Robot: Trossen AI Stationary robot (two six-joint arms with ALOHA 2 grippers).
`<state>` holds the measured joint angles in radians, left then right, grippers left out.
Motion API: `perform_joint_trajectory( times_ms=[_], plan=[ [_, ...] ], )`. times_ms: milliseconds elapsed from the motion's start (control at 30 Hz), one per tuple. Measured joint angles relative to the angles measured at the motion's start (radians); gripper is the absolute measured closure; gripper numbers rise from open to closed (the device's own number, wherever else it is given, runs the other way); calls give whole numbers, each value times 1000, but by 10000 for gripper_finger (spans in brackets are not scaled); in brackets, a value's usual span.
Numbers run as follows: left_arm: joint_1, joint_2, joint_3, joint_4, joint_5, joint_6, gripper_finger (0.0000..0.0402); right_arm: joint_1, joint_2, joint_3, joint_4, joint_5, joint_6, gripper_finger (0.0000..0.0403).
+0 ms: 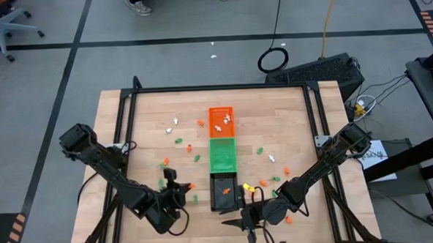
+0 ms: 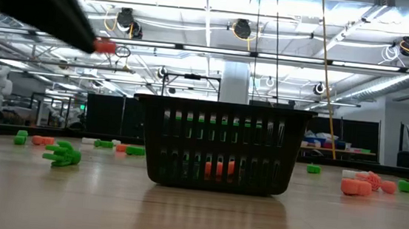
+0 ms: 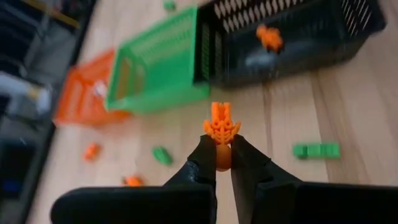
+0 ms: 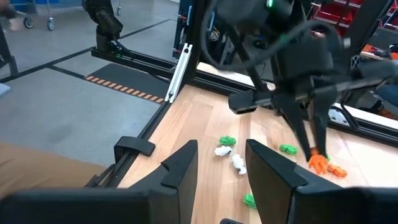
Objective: Sort Halloween decoration
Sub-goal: Put the orange skeleton toy into the black bin
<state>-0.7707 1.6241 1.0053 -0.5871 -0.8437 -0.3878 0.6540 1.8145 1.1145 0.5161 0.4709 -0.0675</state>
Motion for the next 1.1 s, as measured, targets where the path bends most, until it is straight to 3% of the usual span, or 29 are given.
perform_joint_trajectory(
  times_ms=[533,1100],
  plan=[
    [-1,-1,83,5,-117,552,387,0,0,0,-20,0,3,284],
    [-1,-1,84,58,-134,578,387,0,0,0,-35,0,4,284]
  ],
)
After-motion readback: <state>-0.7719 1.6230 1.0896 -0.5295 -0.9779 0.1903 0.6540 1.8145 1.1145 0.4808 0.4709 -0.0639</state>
